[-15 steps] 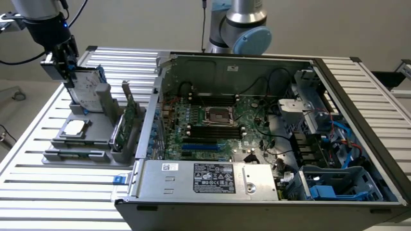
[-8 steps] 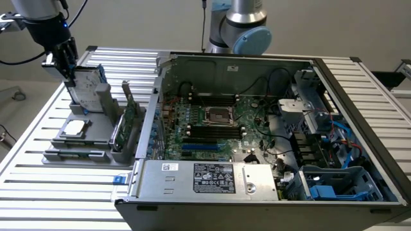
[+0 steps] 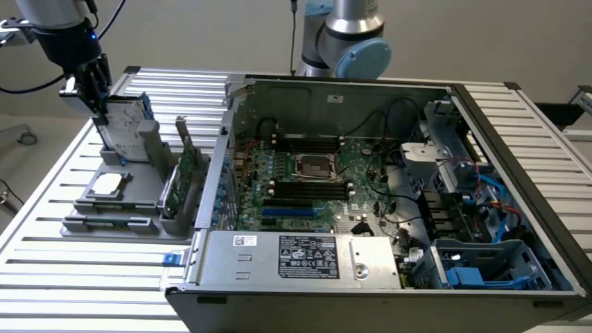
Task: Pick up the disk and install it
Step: 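Pick up the disk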
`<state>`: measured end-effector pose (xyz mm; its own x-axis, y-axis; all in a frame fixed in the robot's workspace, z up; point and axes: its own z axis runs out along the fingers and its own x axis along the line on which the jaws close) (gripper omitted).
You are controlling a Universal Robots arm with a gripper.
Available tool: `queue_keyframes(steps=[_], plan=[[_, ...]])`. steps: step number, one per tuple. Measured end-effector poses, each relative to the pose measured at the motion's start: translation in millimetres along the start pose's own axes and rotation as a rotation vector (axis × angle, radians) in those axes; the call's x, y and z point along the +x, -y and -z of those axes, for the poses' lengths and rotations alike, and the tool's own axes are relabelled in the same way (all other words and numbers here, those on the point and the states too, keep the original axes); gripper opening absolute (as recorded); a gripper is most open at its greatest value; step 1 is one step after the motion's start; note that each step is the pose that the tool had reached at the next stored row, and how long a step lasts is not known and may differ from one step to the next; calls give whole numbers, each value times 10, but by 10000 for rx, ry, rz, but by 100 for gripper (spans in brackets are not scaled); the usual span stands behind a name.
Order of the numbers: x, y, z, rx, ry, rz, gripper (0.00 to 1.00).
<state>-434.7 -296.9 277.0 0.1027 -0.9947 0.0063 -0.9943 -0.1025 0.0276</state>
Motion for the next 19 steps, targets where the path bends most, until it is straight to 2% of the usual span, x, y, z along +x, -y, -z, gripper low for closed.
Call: queue_keyframes(steps=[2, 3, 4, 5, 19], plan=[[0, -1, 1, -1, -1, 0, 44], [0, -1, 0, 0, -2, 0, 42], [0, -1, 0, 0, 1, 2, 36], [0, -1, 0, 1, 1, 2, 35], [19, -7, 0, 0, 0, 3, 34]])
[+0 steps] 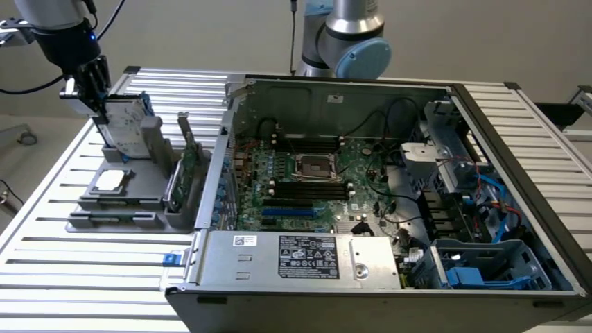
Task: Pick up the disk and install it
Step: 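Pick up the disk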
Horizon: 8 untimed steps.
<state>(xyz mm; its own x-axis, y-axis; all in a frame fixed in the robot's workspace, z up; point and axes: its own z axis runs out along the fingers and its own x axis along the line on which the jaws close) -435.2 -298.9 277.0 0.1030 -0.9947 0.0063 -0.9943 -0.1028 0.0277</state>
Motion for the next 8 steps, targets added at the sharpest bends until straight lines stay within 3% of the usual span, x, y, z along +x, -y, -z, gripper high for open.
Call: queue_keyframes(steps=[8], plan=[[2, -1, 1, 34, -5, 2, 33]])
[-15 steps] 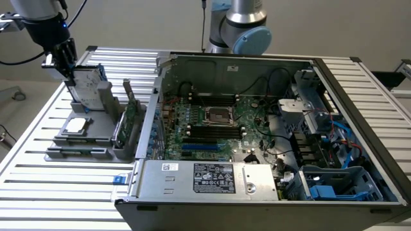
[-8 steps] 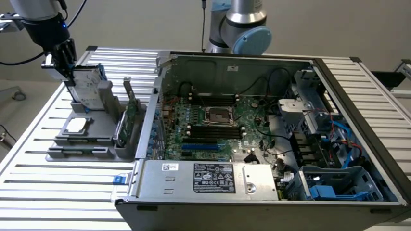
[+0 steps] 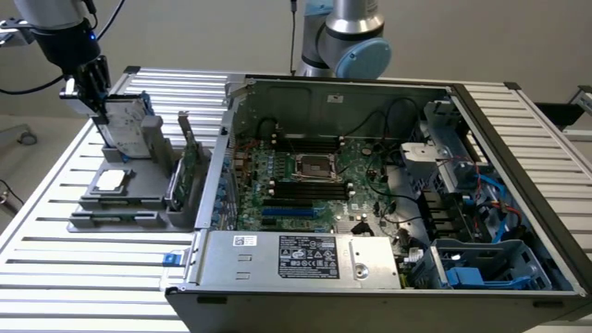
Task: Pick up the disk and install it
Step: 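Pick up the disk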
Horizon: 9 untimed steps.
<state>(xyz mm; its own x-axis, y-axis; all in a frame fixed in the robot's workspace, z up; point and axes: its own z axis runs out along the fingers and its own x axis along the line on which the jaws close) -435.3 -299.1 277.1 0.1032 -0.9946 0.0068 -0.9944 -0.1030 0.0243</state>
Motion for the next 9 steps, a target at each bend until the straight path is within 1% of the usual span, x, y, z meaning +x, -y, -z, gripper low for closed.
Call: queue_keyframes(steps=[7, 9], plan=[[-1, 0, -1, 115, -10, -1, 33], [-1, 0, -1, 138, -13, -1, 33]])
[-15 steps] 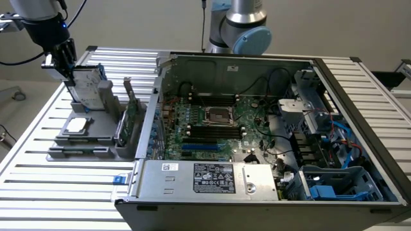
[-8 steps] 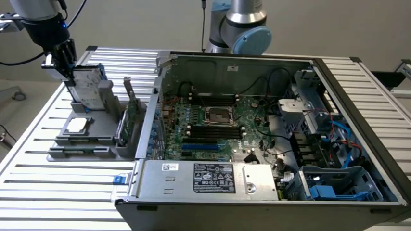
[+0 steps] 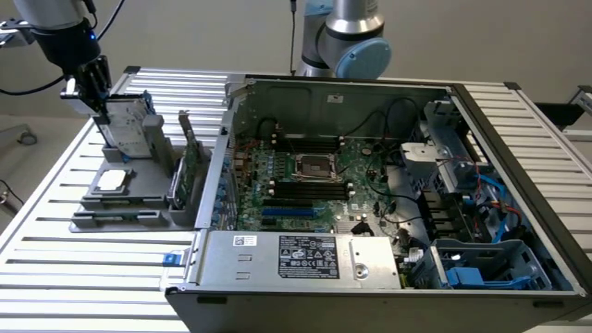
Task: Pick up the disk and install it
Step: 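Pick up the disk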
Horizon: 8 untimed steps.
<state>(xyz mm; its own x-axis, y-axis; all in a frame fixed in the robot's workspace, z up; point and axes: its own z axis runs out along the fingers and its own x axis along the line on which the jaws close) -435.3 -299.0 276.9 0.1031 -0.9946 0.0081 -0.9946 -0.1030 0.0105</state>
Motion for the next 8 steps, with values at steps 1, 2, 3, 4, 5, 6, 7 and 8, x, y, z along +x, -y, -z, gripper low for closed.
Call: queue_keyframes(steps=[1, 2, 3, 4, 5, 6, 7, 8], plan=[[0, -1, 0, 8, -1, 0, 33], [0, -1, 0, 15, -2, 0, 33], [0, -2, 0, 20, -2, 0, 33], [0, -2, 0, 23, -3, 0, 33], [0, -2, 0, 26, -3, 0, 33], [0, -2, 0, 27, -3, 0, 33], [0, -2, 0, 28, -3, 0, 33], [0, -2, 0, 27, -3, 0, 33]])
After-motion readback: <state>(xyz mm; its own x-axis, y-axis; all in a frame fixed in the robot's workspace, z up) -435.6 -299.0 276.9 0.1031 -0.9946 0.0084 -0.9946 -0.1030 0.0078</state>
